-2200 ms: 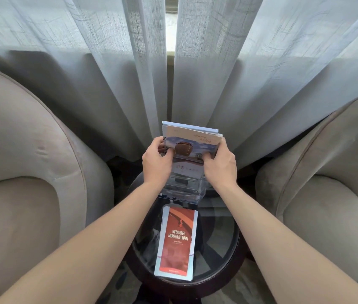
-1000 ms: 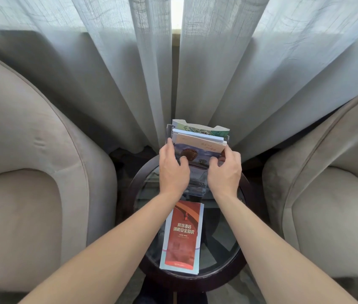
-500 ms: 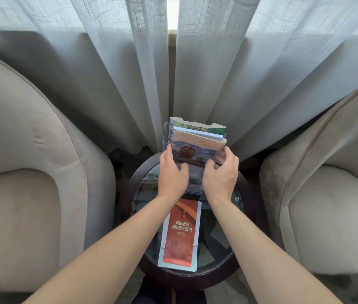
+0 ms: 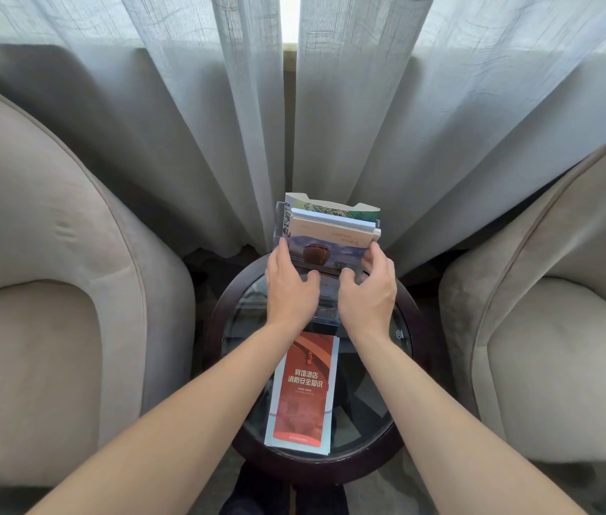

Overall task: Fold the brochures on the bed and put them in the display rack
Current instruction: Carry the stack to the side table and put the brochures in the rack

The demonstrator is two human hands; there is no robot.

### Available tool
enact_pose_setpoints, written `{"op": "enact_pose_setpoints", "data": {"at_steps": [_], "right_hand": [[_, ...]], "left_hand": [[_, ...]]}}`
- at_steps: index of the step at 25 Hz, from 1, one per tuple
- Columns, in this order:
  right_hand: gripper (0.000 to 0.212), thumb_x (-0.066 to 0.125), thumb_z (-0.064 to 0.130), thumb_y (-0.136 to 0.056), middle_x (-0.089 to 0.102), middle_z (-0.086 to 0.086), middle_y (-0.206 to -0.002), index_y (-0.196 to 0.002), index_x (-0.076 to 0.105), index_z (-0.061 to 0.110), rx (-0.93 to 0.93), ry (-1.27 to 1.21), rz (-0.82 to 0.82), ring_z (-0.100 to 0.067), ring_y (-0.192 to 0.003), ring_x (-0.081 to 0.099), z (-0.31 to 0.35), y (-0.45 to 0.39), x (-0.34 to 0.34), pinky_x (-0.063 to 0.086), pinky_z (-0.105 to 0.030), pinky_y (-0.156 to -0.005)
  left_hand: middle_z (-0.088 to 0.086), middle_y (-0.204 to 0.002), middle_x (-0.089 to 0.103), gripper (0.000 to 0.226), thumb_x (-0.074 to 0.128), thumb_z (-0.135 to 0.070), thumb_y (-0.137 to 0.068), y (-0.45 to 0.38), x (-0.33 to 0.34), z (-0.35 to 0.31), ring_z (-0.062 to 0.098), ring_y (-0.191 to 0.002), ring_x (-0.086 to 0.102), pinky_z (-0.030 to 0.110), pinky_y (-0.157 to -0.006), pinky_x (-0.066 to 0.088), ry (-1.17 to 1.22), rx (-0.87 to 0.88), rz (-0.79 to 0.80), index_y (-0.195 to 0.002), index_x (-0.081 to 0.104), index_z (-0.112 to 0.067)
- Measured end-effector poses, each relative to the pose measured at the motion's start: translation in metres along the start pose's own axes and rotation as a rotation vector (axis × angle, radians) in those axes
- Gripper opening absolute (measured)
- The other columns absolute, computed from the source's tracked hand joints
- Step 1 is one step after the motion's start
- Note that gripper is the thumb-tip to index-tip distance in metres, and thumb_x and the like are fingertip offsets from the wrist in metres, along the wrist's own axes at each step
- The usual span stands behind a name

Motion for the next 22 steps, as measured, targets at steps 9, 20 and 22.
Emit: {"op": "enact_pose_setpoints", "data": {"at_steps": [9, 20, 22], "right_hand": [[0.058, 0.064, 0.021, -0.091, 0.05, 0.011, -0.137, -0.145, 0.044, 0.028, 0.051, 0.015, 0.07, -0.009, -0.125, 0.05, -0.006, -0.003, 0.003, 0.045, -0.032, -0.098], [0.055, 0.066, 0.022, -0.089, 0.055, 0.012, -0.13, -0.141, 0.047, 0.028, 0.103, 0.008, 0.095, -0.004, -0.117, 0.05, -0.013, -0.001, 0.005, 0.046, -0.03, -0.096], [0.057, 0.066, 0.022, -0.089, 0.057, 0.007, -0.133, -0.142, 0.047, 0.028, 0.123, 0.003, 0.126, -0.01, -0.122, 0.052, -0.015, 0.0, 0.009, 0.048, -0.038, -0.101]], "left_hand": [[0.0, -0.15, 0.042, 0.07, 0.061, -0.022, -0.091, -0.003, -0.005, -0.009, 0.02, -0.139, 0.039, 0.05, -0.111, 0.04, 0.022, 0.032, -0.002, -0.152, 0.027, -0.025], [0.0, -0.15, 0.044, 0.068, 0.062, -0.025, -0.092, -0.001, -0.004, -0.006, 0.021, -0.139, 0.04, 0.05, -0.111, 0.04, 0.038, 0.004, 0.008, -0.152, 0.03, -0.025], [0.0, -0.146, 0.049, 0.062, 0.062, -0.026, -0.092, -0.003, -0.004, -0.004, 0.021, -0.136, 0.044, 0.051, -0.11, 0.042, 0.045, -0.003, 0.011, -0.148, 0.035, -0.023]]}}
Point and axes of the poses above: each hand's wrist, its own y-axis away from the middle knuckle, its own x-axis out of the palm, z = x × y, the point moved 8 cm from there along -y, towards the middle knuckle
